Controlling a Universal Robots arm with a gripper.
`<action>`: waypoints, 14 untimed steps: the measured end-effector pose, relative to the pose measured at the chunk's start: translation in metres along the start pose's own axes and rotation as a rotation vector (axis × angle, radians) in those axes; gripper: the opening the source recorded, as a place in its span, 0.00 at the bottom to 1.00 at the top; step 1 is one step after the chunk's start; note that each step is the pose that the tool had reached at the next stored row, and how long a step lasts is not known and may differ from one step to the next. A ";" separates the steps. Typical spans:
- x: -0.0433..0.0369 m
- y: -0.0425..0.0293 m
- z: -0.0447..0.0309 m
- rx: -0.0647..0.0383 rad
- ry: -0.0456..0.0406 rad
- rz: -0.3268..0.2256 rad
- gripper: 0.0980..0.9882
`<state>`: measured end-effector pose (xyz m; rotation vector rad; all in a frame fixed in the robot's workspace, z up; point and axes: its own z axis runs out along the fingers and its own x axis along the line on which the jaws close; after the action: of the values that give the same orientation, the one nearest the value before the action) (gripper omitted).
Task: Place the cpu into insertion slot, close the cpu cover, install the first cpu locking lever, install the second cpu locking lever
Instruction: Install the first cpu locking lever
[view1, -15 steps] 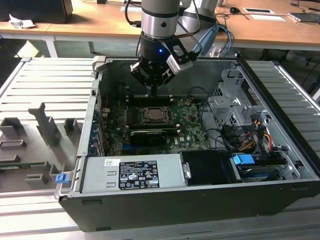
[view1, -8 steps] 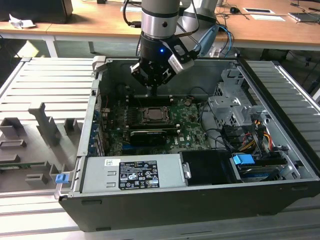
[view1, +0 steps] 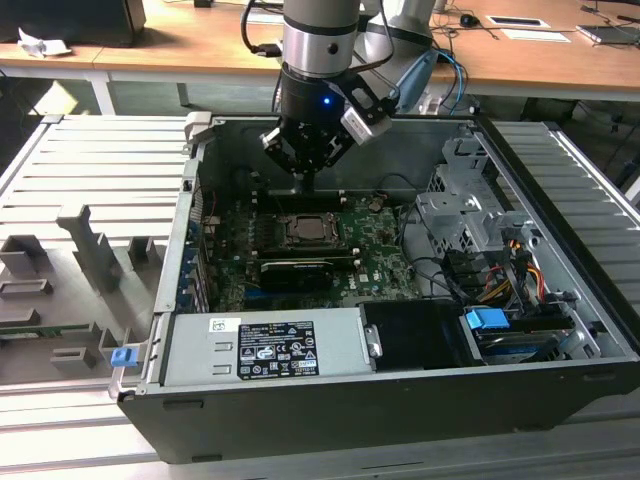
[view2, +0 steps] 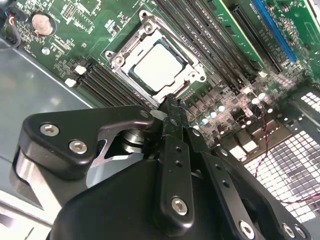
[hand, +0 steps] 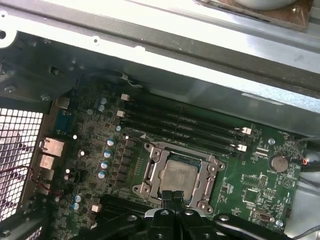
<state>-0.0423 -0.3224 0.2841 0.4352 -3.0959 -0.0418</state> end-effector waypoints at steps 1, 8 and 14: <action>0.0000 0.0000 0.0000 0.000 0.0001 -0.006 0.01; 0.0010 -0.0001 0.0001 0.000 0.0008 -0.032 0.01; 0.0062 0.0014 0.0001 0.000 0.0009 -0.033 0.01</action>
<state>-0.0486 -0.3227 0.2841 0.4861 -3.0880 -0.0415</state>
